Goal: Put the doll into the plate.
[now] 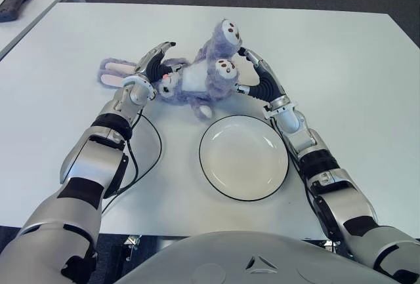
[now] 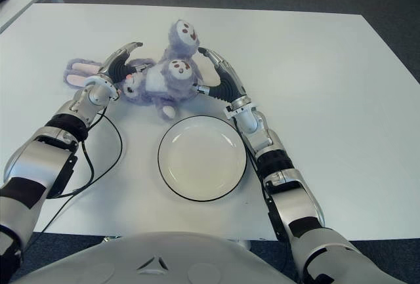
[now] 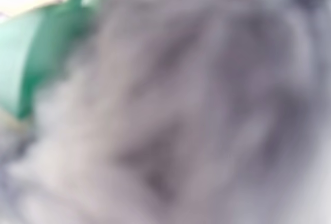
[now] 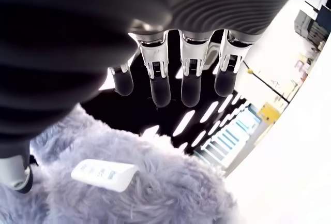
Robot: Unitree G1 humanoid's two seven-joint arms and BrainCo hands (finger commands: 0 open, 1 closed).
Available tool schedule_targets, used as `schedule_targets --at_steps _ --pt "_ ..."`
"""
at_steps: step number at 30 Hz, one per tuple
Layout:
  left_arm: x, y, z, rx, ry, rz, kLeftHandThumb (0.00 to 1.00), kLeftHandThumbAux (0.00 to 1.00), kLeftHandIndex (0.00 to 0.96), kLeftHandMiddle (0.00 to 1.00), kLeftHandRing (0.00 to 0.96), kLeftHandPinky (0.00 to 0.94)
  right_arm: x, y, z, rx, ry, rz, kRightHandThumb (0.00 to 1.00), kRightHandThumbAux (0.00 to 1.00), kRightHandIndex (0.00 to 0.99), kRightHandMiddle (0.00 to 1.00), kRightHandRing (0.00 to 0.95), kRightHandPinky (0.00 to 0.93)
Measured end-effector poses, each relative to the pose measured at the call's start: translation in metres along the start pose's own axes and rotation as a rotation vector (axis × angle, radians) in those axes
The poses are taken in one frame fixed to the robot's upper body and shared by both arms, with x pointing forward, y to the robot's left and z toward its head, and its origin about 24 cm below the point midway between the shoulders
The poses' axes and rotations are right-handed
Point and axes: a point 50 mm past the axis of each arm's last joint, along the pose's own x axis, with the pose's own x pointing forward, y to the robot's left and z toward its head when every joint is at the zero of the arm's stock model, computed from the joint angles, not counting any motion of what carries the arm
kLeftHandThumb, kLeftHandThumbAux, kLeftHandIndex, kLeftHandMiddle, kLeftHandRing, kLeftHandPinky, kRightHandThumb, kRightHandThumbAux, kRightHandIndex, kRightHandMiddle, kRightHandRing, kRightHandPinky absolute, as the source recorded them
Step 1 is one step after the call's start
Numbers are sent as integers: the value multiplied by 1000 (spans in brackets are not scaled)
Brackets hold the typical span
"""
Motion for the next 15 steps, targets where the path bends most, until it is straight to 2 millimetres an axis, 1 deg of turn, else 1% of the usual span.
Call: schedule_targets --at_steps 10,15 --pt "-1 -1 -1 -9 4 -1 234 427 0 4 35 63 10 -12 7 -39 -41 -16 141 448 74 132 104 85" --pt "-1 -1 -1 -12 4 -1 235 428 0 2 34 65 16 -26 10 -72 -52 -33 155 443 81 132 105 85"
